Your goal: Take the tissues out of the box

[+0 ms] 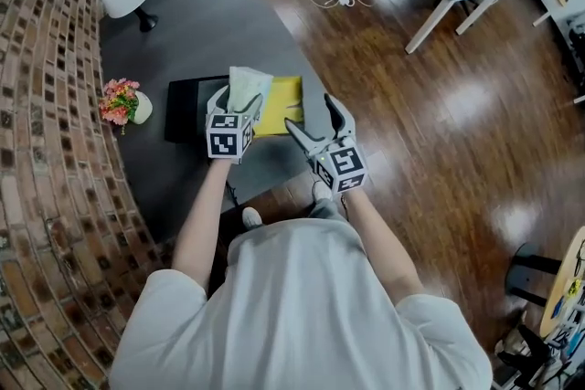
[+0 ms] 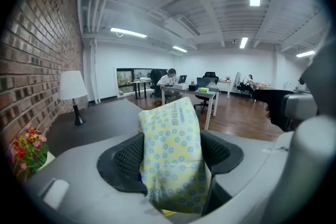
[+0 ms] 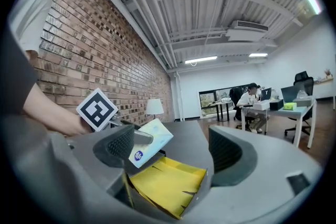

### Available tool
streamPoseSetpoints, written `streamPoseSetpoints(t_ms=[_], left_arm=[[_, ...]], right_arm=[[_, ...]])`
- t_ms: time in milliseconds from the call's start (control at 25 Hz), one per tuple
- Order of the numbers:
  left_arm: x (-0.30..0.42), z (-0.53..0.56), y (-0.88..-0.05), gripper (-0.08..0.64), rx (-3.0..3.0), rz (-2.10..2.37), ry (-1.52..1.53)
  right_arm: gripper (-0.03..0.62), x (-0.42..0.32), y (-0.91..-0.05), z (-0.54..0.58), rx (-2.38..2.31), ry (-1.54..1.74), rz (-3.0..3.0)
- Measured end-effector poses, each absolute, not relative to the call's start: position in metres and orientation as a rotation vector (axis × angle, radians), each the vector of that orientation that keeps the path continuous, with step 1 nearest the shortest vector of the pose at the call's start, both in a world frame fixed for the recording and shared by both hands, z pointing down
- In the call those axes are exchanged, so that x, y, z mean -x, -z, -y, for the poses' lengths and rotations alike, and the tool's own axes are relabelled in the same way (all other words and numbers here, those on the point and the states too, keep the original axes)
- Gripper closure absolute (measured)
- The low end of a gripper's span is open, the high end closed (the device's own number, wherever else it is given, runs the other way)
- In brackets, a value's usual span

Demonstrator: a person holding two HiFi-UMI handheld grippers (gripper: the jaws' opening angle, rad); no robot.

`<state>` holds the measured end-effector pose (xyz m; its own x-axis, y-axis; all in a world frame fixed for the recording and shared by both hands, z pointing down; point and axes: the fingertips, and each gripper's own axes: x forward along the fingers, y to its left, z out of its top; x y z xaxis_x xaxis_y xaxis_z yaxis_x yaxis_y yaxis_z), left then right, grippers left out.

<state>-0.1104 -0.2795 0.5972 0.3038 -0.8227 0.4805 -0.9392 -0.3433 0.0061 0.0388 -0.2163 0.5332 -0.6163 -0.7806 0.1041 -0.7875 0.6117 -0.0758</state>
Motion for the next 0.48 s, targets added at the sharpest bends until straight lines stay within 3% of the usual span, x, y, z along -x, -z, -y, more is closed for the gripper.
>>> streamPoseSetpoints(t_ms=[480], left_arm=[[0.155, 0.227, -0.567, 0.227, -2.267, 1.746, -0.410]], right_arm=[[0.153, 0.000, -0.524, 0.212, -1.240, -0.153, 2.836]])
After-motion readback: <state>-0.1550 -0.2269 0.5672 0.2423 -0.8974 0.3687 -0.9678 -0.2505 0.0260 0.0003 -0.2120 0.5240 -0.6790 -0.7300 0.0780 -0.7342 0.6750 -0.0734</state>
